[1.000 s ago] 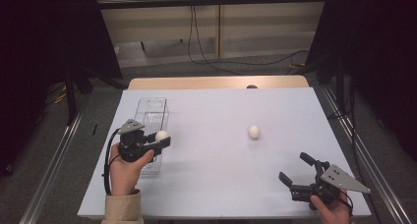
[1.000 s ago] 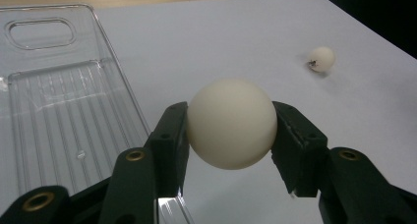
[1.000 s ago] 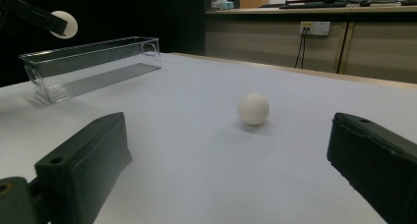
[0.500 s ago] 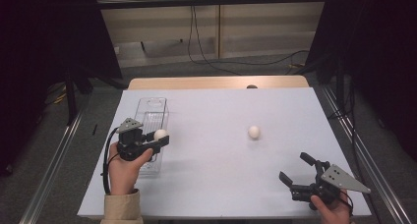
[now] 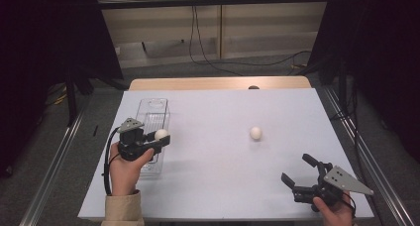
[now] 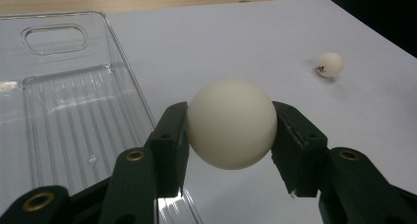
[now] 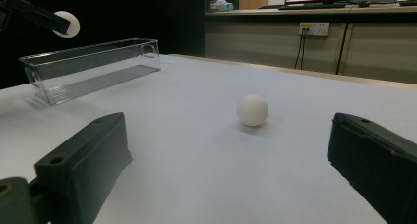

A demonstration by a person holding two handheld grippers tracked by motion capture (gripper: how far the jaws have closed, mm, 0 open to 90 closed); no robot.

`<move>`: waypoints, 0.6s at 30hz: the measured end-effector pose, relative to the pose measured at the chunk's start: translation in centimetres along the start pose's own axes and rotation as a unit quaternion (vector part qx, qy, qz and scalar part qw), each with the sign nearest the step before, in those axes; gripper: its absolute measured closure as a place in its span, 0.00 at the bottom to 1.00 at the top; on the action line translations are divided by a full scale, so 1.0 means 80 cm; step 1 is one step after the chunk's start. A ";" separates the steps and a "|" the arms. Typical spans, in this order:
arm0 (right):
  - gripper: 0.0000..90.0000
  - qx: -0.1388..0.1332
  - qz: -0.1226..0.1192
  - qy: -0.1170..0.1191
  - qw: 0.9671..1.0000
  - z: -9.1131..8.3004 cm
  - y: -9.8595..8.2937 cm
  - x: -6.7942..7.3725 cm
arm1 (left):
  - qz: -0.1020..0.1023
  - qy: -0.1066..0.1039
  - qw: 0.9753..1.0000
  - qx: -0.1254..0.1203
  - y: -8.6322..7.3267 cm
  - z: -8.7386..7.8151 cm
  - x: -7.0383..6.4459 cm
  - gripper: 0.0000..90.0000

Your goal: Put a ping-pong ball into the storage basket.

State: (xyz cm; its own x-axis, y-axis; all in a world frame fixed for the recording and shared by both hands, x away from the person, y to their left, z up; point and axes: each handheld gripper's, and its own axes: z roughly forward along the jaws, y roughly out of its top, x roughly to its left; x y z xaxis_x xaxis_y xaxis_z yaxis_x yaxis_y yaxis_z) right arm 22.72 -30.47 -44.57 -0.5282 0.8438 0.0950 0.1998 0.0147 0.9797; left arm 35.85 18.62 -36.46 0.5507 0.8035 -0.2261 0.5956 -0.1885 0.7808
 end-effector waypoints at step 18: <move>0.02 0.000 0.000 0.001 1.000 0.000 0.000 0.000 | -0.004 0.018 1.000 0.000 0.000 0.006 0.009 0.57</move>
State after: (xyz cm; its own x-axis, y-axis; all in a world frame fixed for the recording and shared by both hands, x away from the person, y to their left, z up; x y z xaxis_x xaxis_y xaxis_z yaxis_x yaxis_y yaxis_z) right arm 22.75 -30.49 -44.59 -0.5302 0.8424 0.0959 0.2004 0.0147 0.9796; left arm 36.49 18.94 -36.92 0.5242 0.8251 -0.2108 0.5998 -0.1820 0.7792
